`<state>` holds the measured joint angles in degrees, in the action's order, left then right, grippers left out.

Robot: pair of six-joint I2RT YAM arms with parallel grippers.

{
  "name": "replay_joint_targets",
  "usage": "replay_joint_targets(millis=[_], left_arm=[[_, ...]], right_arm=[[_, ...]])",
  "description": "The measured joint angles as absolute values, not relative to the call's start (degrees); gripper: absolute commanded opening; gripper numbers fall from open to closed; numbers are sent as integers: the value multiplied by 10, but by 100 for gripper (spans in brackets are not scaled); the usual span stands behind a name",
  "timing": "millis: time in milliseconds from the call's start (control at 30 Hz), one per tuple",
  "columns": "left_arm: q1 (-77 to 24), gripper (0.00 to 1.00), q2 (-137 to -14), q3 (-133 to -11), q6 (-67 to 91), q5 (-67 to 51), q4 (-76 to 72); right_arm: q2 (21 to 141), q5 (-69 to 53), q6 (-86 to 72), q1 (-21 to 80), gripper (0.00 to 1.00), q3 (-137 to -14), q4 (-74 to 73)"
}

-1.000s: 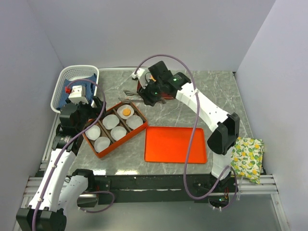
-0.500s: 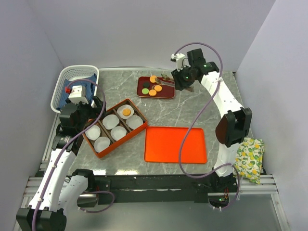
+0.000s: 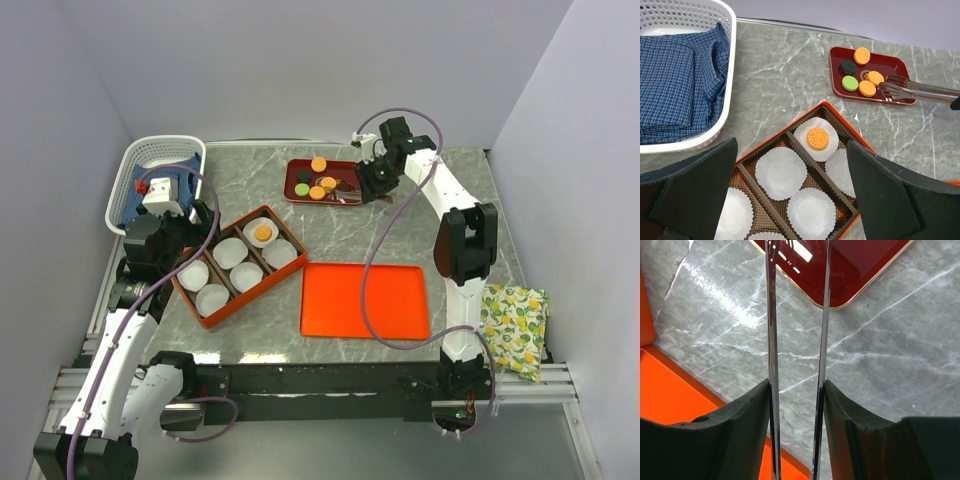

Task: Pack the cookies

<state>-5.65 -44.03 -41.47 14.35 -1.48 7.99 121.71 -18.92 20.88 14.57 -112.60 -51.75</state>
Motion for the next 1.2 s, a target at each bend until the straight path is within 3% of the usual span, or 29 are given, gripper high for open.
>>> replay_joint_targets(millis=[1200], left_arm=[[-57, 96, -445, -415, 142, -15, 80]], right_arm=[[1308, -179, 213, 151, 51, -1235, -527]])
